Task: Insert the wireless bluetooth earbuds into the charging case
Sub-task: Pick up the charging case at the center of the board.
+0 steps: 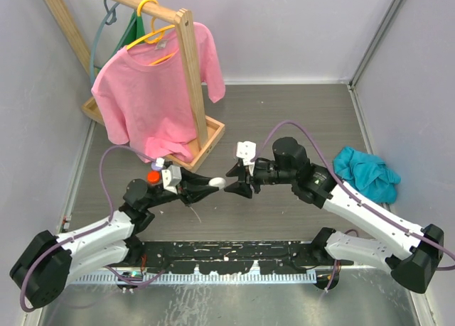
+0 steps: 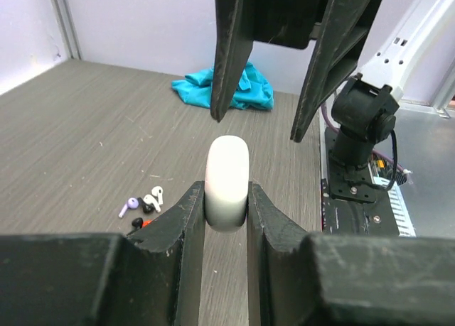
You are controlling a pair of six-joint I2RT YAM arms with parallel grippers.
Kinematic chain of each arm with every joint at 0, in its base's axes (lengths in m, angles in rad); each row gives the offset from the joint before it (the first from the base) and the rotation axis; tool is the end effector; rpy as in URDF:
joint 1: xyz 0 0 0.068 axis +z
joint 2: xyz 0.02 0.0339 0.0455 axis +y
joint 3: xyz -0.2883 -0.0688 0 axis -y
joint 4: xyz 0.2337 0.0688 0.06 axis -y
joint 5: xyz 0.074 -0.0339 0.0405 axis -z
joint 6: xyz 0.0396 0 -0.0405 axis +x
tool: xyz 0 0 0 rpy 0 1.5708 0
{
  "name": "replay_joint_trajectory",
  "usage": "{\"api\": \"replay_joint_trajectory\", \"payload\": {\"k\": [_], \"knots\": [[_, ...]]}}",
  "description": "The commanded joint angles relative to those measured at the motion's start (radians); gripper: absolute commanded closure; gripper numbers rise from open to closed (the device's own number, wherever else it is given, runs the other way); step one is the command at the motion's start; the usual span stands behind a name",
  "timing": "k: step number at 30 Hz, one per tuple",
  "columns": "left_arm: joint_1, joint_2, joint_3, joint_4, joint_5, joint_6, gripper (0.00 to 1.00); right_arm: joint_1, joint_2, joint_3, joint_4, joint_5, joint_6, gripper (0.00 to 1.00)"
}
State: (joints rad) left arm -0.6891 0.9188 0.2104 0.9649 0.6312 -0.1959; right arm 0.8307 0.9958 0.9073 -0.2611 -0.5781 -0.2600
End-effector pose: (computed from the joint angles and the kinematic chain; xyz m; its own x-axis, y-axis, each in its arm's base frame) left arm 0.1118 -0.1224 0.2631 0.0064 -0.2089 -0.9779 0.9738 0.2238 -0.0414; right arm 0.1202 0.1637 0.3578 0.0248 -0.2922 -0.9560 -0.9916 0.1144 -0.0607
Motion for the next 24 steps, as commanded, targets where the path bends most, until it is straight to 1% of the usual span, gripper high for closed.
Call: {"api": "replay_joint_trajectory", "payload": {"k": [1, 7, 14, 21, 24], "knots": [[-0.002, -0.032, -0.013, 0.155, -0.023, -0.023, 1.00, -0.011, -0.012, -0.023, 0.194, -0.083, -0.016, 0.48], [-0.002, -0.068, -0.014, 0.178, 0.018, -0.042, 1.00, -0.019, 0.024, -0.020, 0.211, -0.129, -0.022, 0.48], [-0.003, -0.105, -0.013, 0.177, 0.035, -0.056, 0.99, -0.024, 0.058, 0.001, 0.209, -0.205, -0.030, 0.51], [-0.002, -0.117, -0.009, 0.145, 0.054, -0.056, 0.98, -0.032, 0.078, 0.032, 0.190, -0.258, -0.036, 0.57], [-0.002, -0.116, -0.004, 0.124, 0.062, -0.056, 0.97, -0.034, 0.083, 0.047, 0.173, -0.275, -0.044, 0.63]]}}
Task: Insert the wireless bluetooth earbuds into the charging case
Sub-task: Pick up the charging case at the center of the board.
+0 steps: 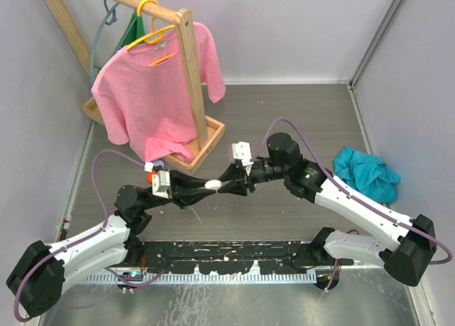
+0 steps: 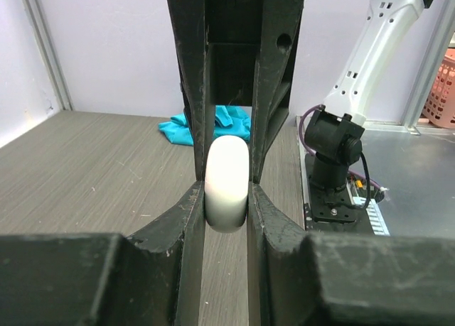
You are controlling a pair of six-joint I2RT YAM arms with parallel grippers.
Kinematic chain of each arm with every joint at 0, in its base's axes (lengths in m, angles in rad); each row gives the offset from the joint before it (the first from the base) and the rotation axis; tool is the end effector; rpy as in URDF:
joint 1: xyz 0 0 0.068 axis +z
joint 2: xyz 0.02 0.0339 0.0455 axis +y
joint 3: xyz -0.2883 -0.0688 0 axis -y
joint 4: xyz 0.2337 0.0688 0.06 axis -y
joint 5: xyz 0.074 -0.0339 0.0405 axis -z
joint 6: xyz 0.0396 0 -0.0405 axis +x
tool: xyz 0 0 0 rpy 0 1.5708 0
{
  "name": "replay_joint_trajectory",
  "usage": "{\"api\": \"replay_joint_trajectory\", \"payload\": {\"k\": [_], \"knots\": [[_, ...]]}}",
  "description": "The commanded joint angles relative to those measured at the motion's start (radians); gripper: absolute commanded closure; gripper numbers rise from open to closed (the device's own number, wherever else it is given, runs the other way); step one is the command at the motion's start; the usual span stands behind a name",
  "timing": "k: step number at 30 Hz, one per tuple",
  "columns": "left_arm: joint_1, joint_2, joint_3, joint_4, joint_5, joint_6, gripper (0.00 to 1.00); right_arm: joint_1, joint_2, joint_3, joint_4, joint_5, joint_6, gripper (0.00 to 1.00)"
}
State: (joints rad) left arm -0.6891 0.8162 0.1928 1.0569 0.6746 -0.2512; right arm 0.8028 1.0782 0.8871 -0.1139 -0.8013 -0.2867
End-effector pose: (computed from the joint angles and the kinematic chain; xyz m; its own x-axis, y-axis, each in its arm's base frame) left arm 0.0943 -0.1097 0.2799 0.0819 -0.3189 -0.9442 0.9853 0.1684 0.0285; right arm 0.1333 0.1790 0.3515 0.0760 -0.2045 -0.9759 -0.9956 -0.0701 -0.0629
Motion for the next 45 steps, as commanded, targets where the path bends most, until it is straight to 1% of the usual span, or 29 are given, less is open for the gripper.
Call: {"api": "replay_joint_trajectory", "payload": {"k": [1, 4, 7, 8, 10, 14, 17, 28, 32, 38, 45], "knots": [[-0.003, -0.013, 0.016, 0.028, 0.023, 0.000, 0.96, -0.007, 0.002, 0.074, 0.019, -0.055, -0.021, 0.66], [-0.003, -0.017, 0.019, 0.008, 0.027, -0.001, 0.92, -0.010, 0.009, 0.091, -0.012, -0.062, -0.034, 0.76], [-0.002, -0.029, 0.027, -0.027, 0.025, -0.001, 0.85, -0.011, 0.019, 0.120, -0.065, -0.061, -0.051, 0.87], [-0.003, -0.033, 0.033, -0.044, 0.029, -0.001, 0.83, -0.012, 0.022, 0.133, -0.086, -0.062, -0.059, 0.89], [-0.003, -0.042, 0.038, -0.065, 0.037, 0.001, 0.75, -0.012, 0.031, 0.155, -0.128, -0.062, -0.071, 0.91], [-0.002, -0.062, 0.048, -0.118, 0.040, 0.018, 0.59, -0.013, 0.054, 0.204, -0.210, -0.060, -0.091, 0.91], [-0.003, -0.080, 0.049, -0.156, 0.023, 0.027, 0.53, -0.012, 0.074, 0.235, -0.267, -0.075, -0.108, 0.91], [-0.003, -0.120, 0.057, -0.198, 0.015, 0.039, 0.52, -0.005, 0.139, 0.324, -0.399, -0.075, -0.141, 0.91], [-0.003, -0.102, 0.062, -0.198, 0.026, 0.040, 0.55, 0.003, 0.154, 0.347, -0.419, -0.049, -0.141, 0.91], [-0.003, -0.081, 0.070, -0.196, 0.033, 0.038, 0.65, 0.018, 0.161, 0.367, -0.433, -0.019, -0.141, 0.91], [-0.004, -0.081, 0.073, -0.195, 0.029, 0.038, 0.66, 0.040, 0.179, 0.381, -0.451, 0.024, -0.138, 0.91]]}}
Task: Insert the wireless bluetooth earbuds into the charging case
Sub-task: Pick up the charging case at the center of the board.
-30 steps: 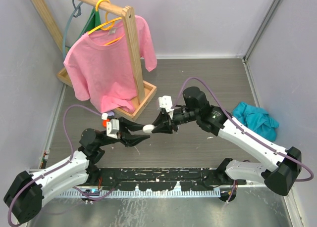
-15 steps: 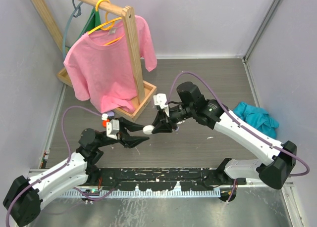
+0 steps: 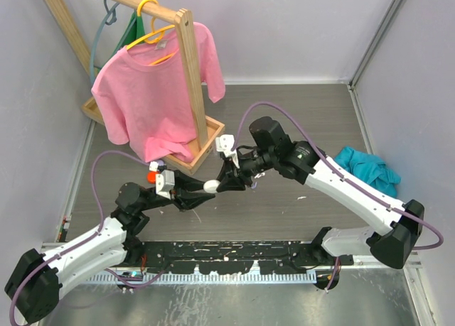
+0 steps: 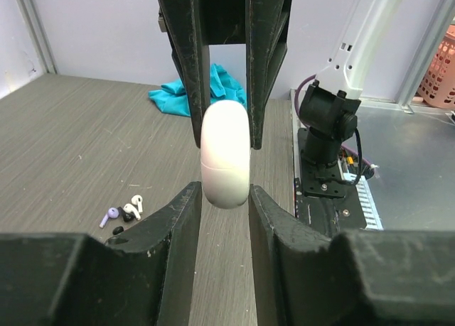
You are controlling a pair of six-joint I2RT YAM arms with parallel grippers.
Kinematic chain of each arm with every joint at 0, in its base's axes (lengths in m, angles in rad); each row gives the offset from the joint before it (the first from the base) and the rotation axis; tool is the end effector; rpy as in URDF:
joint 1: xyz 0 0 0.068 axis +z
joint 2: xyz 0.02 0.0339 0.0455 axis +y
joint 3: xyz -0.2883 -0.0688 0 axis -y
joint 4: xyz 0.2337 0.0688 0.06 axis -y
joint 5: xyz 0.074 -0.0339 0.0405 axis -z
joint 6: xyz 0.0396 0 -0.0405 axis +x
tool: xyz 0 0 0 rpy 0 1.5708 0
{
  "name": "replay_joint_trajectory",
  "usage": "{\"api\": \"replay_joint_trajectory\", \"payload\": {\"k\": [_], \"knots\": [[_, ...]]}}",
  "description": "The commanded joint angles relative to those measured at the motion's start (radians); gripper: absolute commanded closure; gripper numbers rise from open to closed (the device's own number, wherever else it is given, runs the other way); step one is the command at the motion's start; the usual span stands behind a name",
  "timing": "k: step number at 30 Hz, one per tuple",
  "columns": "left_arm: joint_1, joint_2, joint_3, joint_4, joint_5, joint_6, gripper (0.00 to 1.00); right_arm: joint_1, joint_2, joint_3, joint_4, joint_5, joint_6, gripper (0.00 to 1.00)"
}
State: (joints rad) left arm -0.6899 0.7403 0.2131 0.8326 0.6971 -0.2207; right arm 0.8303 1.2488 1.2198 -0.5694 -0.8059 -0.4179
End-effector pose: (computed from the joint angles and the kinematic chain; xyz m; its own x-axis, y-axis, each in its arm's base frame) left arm 0.0909 -0.1080 0.2736 0.0161 -0.2309 -0.9729 0.9877 0.1549 -0.0204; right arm 0.1462 0.2023 0.3830 0.0233 -0.3911 -0.9201 -0.9889 -0.1439 0.0361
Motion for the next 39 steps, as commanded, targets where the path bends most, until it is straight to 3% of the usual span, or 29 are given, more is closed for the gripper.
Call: {"api": "replay_joint_trajectory", "payload": {"k": [1, 39], "knots": [[-0.003, -0.007, 0.052, 0.030, 0.005, 0.006, 0.66, 0.014, 0.009, 0.051, 0.003, 0.034, -0.003, 0.91], [-0.003, -0.004, 0.054, 0.014, -0.079, -0.019, 0.70, 0.032, -0.046, 0.024, 0.056, 0.100, 0.044, 0.91]]}}
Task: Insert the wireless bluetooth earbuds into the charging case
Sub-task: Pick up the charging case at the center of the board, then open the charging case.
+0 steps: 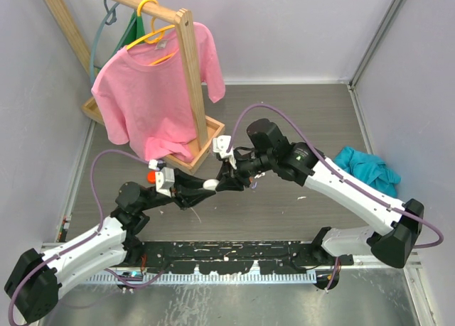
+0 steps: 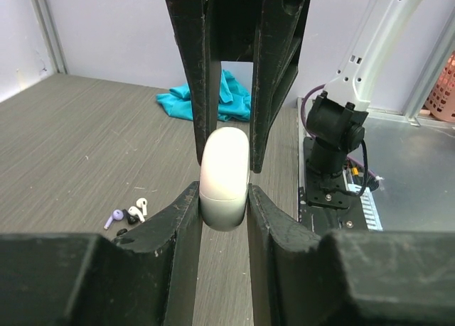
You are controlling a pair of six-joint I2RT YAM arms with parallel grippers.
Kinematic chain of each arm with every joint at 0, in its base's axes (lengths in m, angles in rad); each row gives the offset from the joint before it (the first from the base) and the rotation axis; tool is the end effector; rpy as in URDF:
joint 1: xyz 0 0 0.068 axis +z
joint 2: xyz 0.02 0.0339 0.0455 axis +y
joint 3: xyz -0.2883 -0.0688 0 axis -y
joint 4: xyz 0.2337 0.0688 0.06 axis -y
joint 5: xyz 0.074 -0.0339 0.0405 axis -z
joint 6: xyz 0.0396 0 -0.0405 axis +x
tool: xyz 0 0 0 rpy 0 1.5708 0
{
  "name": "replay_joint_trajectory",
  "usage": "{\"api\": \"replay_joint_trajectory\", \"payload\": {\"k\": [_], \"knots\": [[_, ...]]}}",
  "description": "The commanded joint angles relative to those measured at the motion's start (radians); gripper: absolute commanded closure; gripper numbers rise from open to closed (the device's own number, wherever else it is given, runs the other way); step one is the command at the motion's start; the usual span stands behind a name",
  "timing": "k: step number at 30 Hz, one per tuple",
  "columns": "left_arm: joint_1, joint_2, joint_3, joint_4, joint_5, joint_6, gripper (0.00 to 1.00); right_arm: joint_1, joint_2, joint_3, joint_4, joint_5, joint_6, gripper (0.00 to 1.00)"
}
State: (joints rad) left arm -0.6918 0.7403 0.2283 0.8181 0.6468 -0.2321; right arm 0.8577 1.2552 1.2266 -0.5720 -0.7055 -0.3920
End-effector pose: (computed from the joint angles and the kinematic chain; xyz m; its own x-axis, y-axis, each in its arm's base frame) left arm 0.0933 -0.1083 0.2776 0.0070 -0.2441 -0.9697 0.9795 0.1971 -0.0426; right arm 0.1453 0.2072 0.3820 0.0120 -0.4307 -0.9024 -0.9968 -0.0770 0.0235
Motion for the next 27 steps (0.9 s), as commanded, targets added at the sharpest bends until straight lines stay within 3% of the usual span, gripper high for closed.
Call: {"api": "replay_joint_trajectory", "payload": {"k": [1, 9, 19, 27], "knots": [[-0.001, -0.004, 0.039, 0.028, -0.029, -0.009, 0.71, 0.004, -0.054, 0.015, 0.060, 0.001, 0.019, 0.91], [-0.001, -0.001, 0.039, 0.027, -0.048, -0.019, 0.79, 0.005, -0.079, -0.011, 0.098, 0.017, 0.038, 0.92], [-0.001, 0.001, 0.040, 0.034, -0.044, -0.030, 0.66, 0.004, -0.093, -0.027, 0.120, 0.007, 0.044, 0.91], [-0.001, 0.000, 0.039, 0.037, -0.039, -0.027, 0.65, 0.004, -0.090, -0.028, 0.125, -0.001, 0.041, 0.92]]}}
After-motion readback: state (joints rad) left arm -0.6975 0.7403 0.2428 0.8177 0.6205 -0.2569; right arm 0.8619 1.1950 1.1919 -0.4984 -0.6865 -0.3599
